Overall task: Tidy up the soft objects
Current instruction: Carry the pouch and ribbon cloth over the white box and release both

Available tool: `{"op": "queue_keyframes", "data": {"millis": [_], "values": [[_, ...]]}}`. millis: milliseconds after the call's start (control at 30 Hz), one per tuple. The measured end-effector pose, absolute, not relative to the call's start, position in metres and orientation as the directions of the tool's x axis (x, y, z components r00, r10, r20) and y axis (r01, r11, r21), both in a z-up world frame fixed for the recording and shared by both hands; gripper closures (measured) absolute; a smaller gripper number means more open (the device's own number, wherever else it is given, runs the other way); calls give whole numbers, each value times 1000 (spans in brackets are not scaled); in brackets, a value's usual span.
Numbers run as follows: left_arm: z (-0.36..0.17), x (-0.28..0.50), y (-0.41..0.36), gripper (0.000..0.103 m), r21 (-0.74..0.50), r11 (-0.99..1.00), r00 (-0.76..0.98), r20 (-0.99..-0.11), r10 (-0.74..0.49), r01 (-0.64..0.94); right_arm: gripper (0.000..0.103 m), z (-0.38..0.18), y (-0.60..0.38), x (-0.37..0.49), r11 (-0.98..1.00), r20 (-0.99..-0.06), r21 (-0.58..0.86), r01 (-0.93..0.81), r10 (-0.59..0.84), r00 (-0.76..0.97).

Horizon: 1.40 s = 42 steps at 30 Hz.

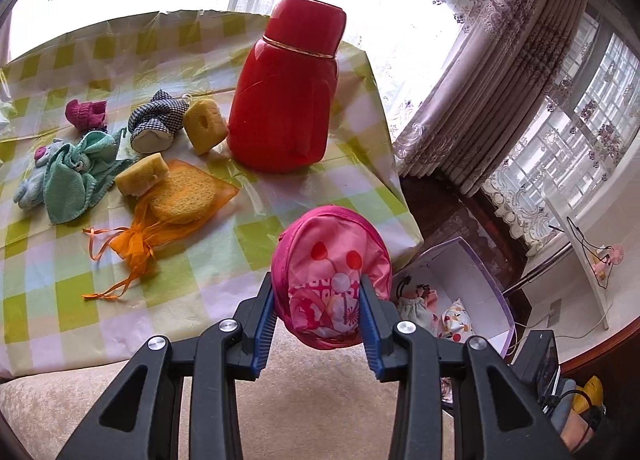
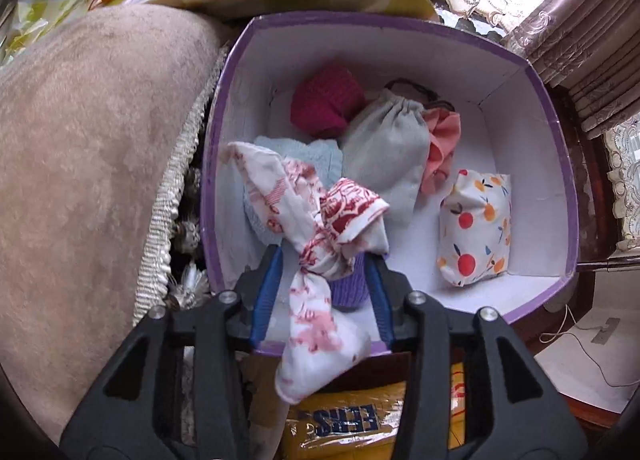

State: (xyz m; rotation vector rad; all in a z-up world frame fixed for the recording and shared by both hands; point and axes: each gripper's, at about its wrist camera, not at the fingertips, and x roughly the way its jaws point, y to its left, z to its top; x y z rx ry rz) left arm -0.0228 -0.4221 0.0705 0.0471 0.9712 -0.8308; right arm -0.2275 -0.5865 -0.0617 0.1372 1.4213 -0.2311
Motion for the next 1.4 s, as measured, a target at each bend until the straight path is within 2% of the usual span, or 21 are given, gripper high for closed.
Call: {"op": "queue_keyframes", "data": {"millis": [100, 233, 400, 533, 567, 600, 633, 667, 733, 833, 967, 1000, 1067, 1100, 1133, 1300, 1400], "values": [[71, -29, -434, 64, -322, 671, 258, -745, -615, 668, 31, -63, -595, -233, 961, -992, -32, 276, -65, 110], [67, -35, -449, 64, -343, 636, 207, -750, -629, 691, 26, -58, -599, -231, 955, -989, -25, 294, -66, 131], [67, -40, -461, 64, -343, 617, 183, -755, -630, 708, 24, -66, -605, -226, 957, -992, -31, 287, -65, 112], [62, -41, -464, 64, -346, 616, 174, -760, -626, 707, 24, -84, -616, -220, 943, -980, 173, 283, 138, 140], [61, -40, -464, 64, -345, 618, 173, -762, -624, 706, 25, -90, -618, -218, 938, -977, 197, 283, 165, 134], [61, -39, -464, 64, -345, 620, 173, -763, -622, 705, 34, -95, -620, -216, 938, -975, 207, 277, 176, 133], [60, -39, -463, 64, -346, 621, 174, -764, -622, 703, 50, -100, -622, -214, 939, -976, 206, 277, 178, 123], [60, -37, -463, 64, -347, 623, 174, -764, -621, 701, 59, -104, -624, -213, 937, -978, 202, 284, 177, 111], [59, -36, -463, 64, -349, 627, 173, -766, -619, 696, 69, -106, -625, -213, 936, -977, 207, 284, 184, 108], [57, -38, -464, 64, -351, 628, 170, -768, -617, 694, 72, -89, -628, -217, 935, -968, 238, 262, 204, 148], [59, -40, -464, 64, -347, 624, 173, -765, -620, 700, 72, -68, -632, -231, 894, -930, 361, 267, 322, 177], [59, -40, -464, 64, -346, 623, 175, -764, -621, 701, 70, -68, -629, -233, 880, -917, 396, 263, 363, 167], [60, -41, -464, 64, -346, 622, 176, -762, -623, 702, 52, -74, -617, -233, 876, -908, 418, 241, 399, 129], [59, -41, -464, 64, -347, 621, 176, -762, -624, 702, 29, -76, -611, -232, 889, -919, 393, 234, 376, 115], [59, -41, -463, 64, -347, 621, 176, -761, -624, 703, 22, -76, -611, -232, 899, -931, 364, 242, 346, 117], [59, -42, -464, 64, -346, 615, 166, -765, -623, 709, 22, -67, -625, -230, 900, -942, 329, 285, 295, 158], [59, -46, -470, 64, -350, 597, 147, -766, -626, 722, 22, -51, -633, -225, 926, -971, 198, 322, 139, 196]]}}
